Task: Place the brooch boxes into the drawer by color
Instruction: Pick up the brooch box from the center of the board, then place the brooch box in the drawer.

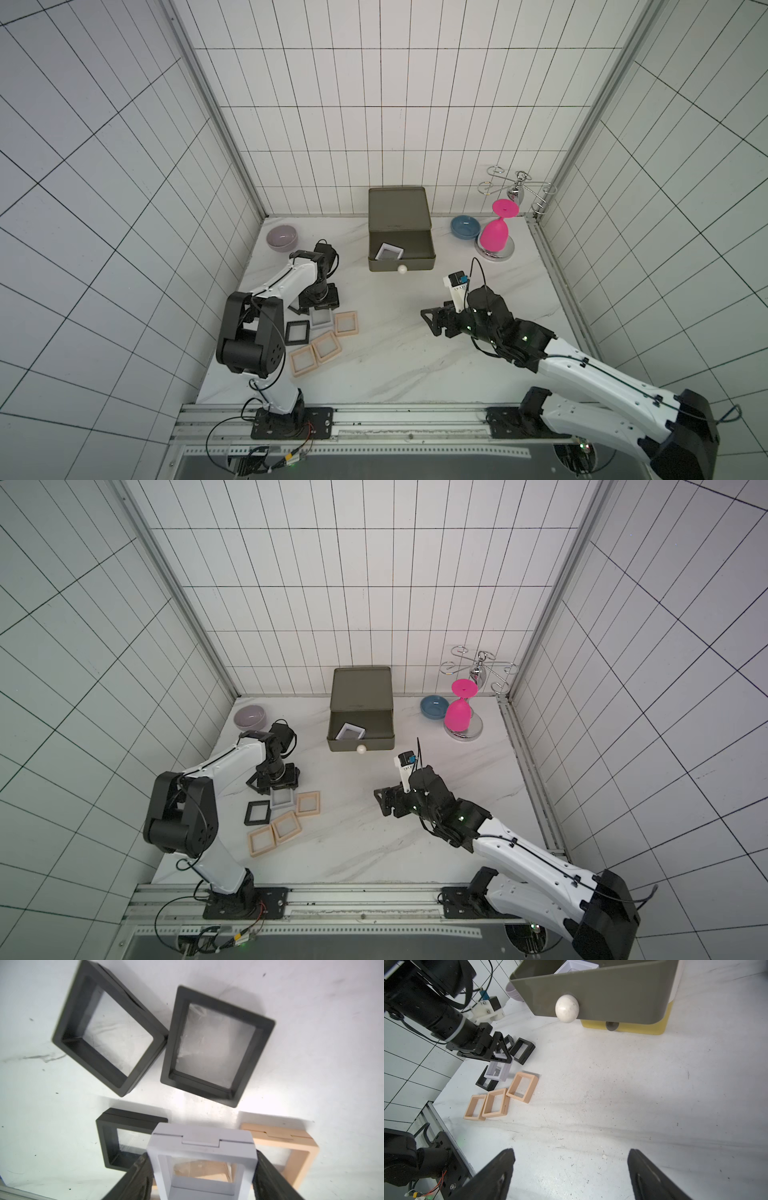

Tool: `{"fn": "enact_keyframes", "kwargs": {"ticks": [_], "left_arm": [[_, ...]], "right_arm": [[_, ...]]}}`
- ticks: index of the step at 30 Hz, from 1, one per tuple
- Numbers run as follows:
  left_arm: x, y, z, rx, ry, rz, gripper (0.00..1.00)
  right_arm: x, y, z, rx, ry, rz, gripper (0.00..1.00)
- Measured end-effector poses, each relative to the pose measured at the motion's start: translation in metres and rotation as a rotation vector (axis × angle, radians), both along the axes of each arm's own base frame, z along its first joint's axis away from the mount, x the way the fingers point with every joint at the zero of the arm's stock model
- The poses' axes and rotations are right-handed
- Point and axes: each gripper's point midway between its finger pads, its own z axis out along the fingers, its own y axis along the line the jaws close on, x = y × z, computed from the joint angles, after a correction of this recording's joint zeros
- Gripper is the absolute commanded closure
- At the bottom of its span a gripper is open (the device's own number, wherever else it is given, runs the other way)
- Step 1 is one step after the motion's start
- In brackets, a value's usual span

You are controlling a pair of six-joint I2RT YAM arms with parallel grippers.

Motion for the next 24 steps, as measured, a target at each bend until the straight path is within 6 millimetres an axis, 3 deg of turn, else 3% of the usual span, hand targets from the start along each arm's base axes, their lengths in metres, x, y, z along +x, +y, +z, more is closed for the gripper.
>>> {"fn": "enact_keyframes", "kwargs": {"ticks": [5, 8, 14, 17, 20, 24], "left_arm": [[0.014, -0.007, 0.05, -0.029, -0.107, -0.009, 0.32], [0.03, -0.016, 0.092, -0.064, -0.197, -0.023, 0.32], [0.064, -0.062, 0.198, -0.179, -0.459, -0.116, 0.33], [0.074, -0.093, 0.235, -0.227, -0.538, -0.18, 0.33], [0.086, -0.126, 0.252, -0.259, -0.567, -0.237, 0.33], [0.099, -0.167, 0.241, -0.278, -0.535, -0.292, 0.33]], "right_arm": [[0.0, 0.0, 0.0, 0.0, -0.001, -0.001, 0.11], [0.0, 0.0, 0.001, 0.003, -0.003, -0.002, 0.11], [0.001, -0.003, 0.004, 0.008, -0.013, -0.014, 0.11], [0.002, -0.004, 0.006, 0.012, -0.017, -0.021, 0.11], [0.005, -0.006, 0.007, 0.015, -0.018, -0.031, 0.11], [0.008, -0.01, 0.008, 0.016, -0.019, -0.045, 0.11]]}}
